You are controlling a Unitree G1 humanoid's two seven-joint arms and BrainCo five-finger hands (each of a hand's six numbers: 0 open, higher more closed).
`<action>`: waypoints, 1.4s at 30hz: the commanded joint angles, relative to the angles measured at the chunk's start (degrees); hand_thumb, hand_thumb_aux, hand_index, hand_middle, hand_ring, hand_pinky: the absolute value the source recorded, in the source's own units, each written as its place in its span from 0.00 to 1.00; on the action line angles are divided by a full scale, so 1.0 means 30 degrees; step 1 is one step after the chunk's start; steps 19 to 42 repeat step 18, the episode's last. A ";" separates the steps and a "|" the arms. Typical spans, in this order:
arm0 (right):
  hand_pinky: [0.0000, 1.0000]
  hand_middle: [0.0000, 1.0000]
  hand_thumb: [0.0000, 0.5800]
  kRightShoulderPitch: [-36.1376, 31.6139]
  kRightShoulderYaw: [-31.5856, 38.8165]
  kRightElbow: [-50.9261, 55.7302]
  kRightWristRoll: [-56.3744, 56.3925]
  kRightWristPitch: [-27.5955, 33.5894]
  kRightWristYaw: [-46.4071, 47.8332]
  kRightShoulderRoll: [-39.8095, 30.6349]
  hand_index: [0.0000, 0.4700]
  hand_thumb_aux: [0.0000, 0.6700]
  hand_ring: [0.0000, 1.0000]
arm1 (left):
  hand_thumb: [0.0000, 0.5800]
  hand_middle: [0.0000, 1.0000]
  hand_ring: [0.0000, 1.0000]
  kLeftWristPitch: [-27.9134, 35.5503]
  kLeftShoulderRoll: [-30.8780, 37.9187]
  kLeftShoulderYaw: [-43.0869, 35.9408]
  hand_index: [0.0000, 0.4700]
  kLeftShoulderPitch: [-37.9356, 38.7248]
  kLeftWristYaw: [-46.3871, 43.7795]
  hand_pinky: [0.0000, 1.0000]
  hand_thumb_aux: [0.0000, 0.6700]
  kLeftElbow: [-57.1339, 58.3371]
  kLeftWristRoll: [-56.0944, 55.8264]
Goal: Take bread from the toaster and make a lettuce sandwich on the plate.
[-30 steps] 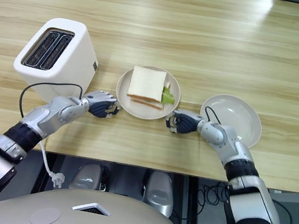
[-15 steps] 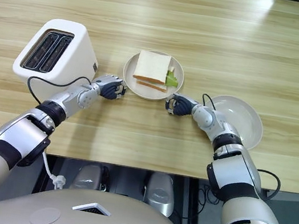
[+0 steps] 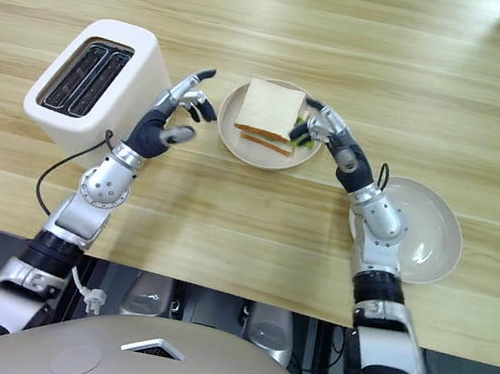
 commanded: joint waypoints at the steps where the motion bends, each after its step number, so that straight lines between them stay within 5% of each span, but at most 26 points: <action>1: 0.00 0.00 0.00 -0.0065 -0.1721 -0.0002 0.0309 -0.0163 -0.2545 0.2071 0.00 0.00 0.00 | 0.00 0.00 0.00 -0.0290 -0.1420 0.1103 0.00 0.0492 0.0475 0.00 0.00 0.1336 -0.1614; 7: 0.00 0.00 0.00 0.0444 -0.2361 0.0644 -0.3752 -0.2614 -0.6363 0.4556 0.00 0.00 0.00 | 0.00 0.00 0.00 -0.1596 -0.2614 0.1669 0.00 0.0809 0.0200 0.00 0.00 0.2400 -0.2312; 17: 0.00 0.00 0.00 0.0655 -0.2113 0.0482 -0.6366 -0.2994 -0.8713 0.4938 0.00 0.00 0.00 | 0.00 0.00 0.00 -0.3215 -0.2937 0.1713 0.00 0.2185 0.0716 0.00 0.00 0.1124 -0.0877; 42: 0.00 0.00 0.00 0.0644 -0.2107 0.0488 -0.6456 -0.3016 -0.8859 0.4941 0.00 0.00 0.00 | 0.00 0.00 0.00 -0.3245 -0.2956 0.1717 0.00 0.2234 0.0749 0.00 0.00 0.1083 -0.0829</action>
